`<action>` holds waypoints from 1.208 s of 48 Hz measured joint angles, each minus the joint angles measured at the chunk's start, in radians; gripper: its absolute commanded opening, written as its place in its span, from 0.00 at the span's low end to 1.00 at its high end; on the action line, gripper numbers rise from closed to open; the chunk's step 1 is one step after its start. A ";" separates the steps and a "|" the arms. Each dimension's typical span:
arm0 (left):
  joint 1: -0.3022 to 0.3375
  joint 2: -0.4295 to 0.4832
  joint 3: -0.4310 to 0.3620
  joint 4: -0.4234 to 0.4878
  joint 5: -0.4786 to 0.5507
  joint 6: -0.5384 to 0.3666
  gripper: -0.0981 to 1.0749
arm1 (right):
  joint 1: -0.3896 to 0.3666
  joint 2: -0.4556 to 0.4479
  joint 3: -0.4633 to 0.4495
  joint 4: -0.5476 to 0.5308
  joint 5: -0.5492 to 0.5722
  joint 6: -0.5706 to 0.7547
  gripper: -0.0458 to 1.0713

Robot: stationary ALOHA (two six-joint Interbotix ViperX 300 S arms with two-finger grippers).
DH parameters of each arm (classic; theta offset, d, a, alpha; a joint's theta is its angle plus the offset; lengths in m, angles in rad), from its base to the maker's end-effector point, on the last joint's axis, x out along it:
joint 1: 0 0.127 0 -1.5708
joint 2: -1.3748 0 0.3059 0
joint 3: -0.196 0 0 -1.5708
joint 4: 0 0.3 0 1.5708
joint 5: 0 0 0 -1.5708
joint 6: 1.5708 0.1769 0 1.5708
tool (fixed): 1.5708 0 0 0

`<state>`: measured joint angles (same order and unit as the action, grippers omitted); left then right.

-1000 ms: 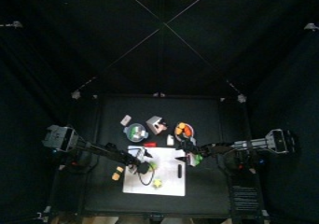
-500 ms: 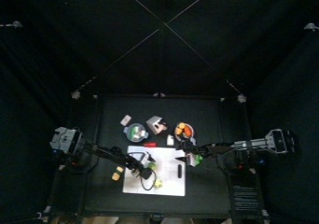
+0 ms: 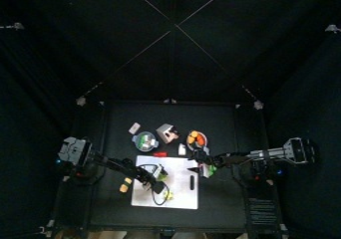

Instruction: Grab starfruit top

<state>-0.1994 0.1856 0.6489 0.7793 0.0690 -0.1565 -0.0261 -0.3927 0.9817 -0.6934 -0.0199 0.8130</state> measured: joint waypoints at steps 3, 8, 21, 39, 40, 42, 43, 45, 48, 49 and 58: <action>-0.002 0.002 0.002 0.000 0.005 0.000 0.90 | 0.000 0.000 0.000 0.000 0.000 0.000 0.83; -0.003 0.002 0.002 0.000 0.012 0.000 0.85 | 0.000 0.000 0.002 -0.002 0.000 0.000 0.83; -0.003 0.002 -0.002 -0.011 0.034 0.002 0.74 | 0.000 0.000 0.005 0.000 0.000 0.000 0.83; -0.005 -0.044 -0.009 -0.043 0.046 -0.002 0.71 | 0.000 0.000 0.006 0.002 0.000 0.000 0.83; -0.005 -0.051 -0.011 -0.052 0.046 -0.003 0.71 | 0.000 0.000 0.008 0.002 0.000 0.000 0.83; -0.005 -0.061 -0.011 -0.061 0.048 -0.002 0.71 | 0.000 0.002 0.008 0.002 -0.002 0.000 0.83; -0.005 -0.067 -0.012 -0.067 0.048 -0.003 0.71 | 0.000 0.002 0.006 0.002 0.000 0.000 0.83; -0.005 -0.078 -0.011 -0.075 0.048 -0.002 0.71 | 0.000 0.000 0.006 0.002 0.000 0.000 0.83; -0.005 -0.091 -0.011 -0.086 0.054 -0.005 0.70 | 0.000 0.000 0.008 0.003 0.000 0.000 0.83; -0.005 -0.095 -0.011 -0.089 0.058 -0.005 0.70 | 0.000 0.002 0.006 0.002 0.000 0.000 0.83; -0.003 -0.140 -0.011 -0.170 0.124 -0.008 0.70 | 0.000 0.000 0.008 0.003 0.000 0.000 0.83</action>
<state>-0.2025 0.0460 0.6381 0.6090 0.1933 -0.1641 -0.0261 -0.3927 0.9894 -0.6903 -0.0199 0.8130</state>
